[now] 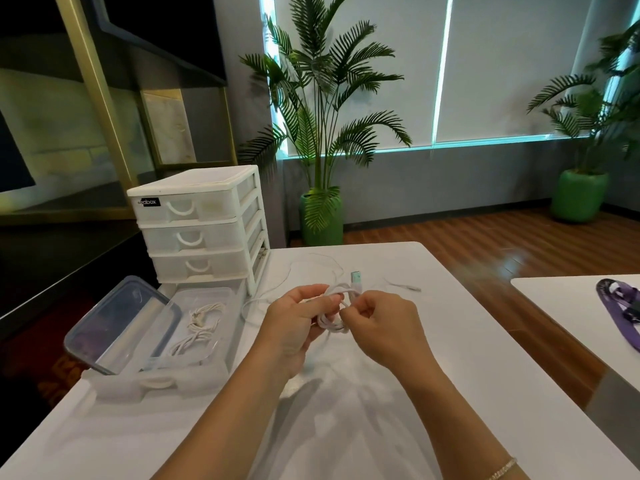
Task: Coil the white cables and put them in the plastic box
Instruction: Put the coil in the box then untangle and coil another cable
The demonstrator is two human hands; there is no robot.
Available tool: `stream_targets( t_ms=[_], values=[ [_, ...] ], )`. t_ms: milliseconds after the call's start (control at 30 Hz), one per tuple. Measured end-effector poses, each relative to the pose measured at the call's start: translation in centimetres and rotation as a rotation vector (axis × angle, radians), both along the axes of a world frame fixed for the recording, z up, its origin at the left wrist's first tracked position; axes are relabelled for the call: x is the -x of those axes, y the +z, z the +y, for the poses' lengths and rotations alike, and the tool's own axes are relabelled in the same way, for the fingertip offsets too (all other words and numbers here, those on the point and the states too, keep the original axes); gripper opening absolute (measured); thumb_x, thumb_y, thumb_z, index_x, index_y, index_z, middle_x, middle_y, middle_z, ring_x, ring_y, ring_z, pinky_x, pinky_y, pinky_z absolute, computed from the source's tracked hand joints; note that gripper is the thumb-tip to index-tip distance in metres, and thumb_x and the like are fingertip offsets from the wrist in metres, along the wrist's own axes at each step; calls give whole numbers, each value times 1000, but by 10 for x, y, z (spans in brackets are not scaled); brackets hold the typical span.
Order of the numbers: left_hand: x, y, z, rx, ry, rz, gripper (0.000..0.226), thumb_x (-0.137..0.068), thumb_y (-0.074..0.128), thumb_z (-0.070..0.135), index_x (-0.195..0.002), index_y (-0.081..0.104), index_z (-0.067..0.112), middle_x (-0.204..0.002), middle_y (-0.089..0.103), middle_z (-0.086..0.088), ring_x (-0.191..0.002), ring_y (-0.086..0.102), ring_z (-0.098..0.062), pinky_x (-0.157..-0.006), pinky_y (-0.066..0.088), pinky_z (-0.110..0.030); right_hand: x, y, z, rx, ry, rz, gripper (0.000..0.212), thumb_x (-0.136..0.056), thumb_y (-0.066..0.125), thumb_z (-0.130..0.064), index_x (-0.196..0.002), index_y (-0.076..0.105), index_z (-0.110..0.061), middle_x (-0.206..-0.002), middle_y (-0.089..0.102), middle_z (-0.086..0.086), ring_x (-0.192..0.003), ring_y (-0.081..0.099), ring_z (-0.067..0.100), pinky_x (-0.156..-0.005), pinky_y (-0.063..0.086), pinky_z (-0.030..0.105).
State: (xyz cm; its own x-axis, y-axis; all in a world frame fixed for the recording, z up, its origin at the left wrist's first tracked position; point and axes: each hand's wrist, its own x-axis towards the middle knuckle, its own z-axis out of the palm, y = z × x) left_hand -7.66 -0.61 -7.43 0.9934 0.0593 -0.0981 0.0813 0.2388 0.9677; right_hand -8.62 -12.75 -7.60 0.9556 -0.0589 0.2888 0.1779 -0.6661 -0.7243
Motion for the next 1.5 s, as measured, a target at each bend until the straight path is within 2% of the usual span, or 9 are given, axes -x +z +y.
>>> stream_targets(
  t_ms=[233,467,700,900,1033,1133,1267,1367,1500],
  values=[
    [0,-2,5,-472,-36,-279,36,-84,64,6,-85,65,42,-107,70,-1,-101,65,-20,-93,52,-37,1,7,0,-503,34,249,20,-83,53,-18,-71,64,-7,-68,64,4,-60,52,17,-53,42,27],
    [-2,-5,11,-763,39,-377,20,-88,61,14,-102,70,26,-92,66,11,-89,62,-8,-63,45,-3,-1,8,-6,-591,77,305,28,-84,56,-15,-57,59,-10,-43,58,-3,-46,50,14,-52,40,25],
    [-3,-1,17,-939,-2,-292,13,-88,62,18,-99,66,23,-99,67,5,-88,61,-13,-72,47,-18,-8,2,-10,-436,3,159,32,-88,59,-33,-63,56,-15,-57,52,-2,-53,44,13,-54,38,27],
    [0,1,17,-916,-135,-271,21,-87,62,15,-71,55,26,-74,58,8,-70,57,-11,-49,48,-20,-9,0,-10,-445,-30,38,26,-82,66,-35,-73,65,-11,-75,65,0,-73,58,16,-71,48,30],
    [1,0,13,-643,-151,-230,16,-83,67,12,-75,55,16,-82,66,-5,-73,65,-21,-74,59,-36,-11,-1,-8,-494,-50,62,27,-84,64,-35,-74,65,-10,-77,66,-1,-75,58,15,-67,46,26],
    [3,0,7,-469,-132,-240,20,-80,70,9,-72,52,14,-86,68,0,-81,65,-21,-74,57,-34,-10,-1,-8,-521,-16,124,27,-87,60,-34,-71,63,-13,-64,57,-3,-58,46,11,-57,38,24],
    [6,-1,1,-307,-72,-247,23,-81,69,13,-70,49,17,-81,67,14,-80,62,-15,-54,45,-17,-7,-1,-6,-531,38,216,31,-89,57,-33,-63,58,-16,-59,51,-3,-53,40,11,-52,32,22],
    [3,-4,-1,-333,24,-254,24,-82,68,16,-68,49,20,-61,53,8,-62,48,-11,-42,38,-16,-6,-2,-4,-501,72,274,27,-89,57,-34,-72,62,-15,-65,57,-2,-58,47,12,-54,38,23],
    [0,-6,1,-513,250,-316,21,-84,66,16,-70,51,23,-68,56,5,-62,52,-12,-49,44,-16,-9,-8,-2,-261,-30,141,13,-89,58,-34,-88,62,-21,-87,64,-8,-85,58,11,-80,49,27]
  ],
)
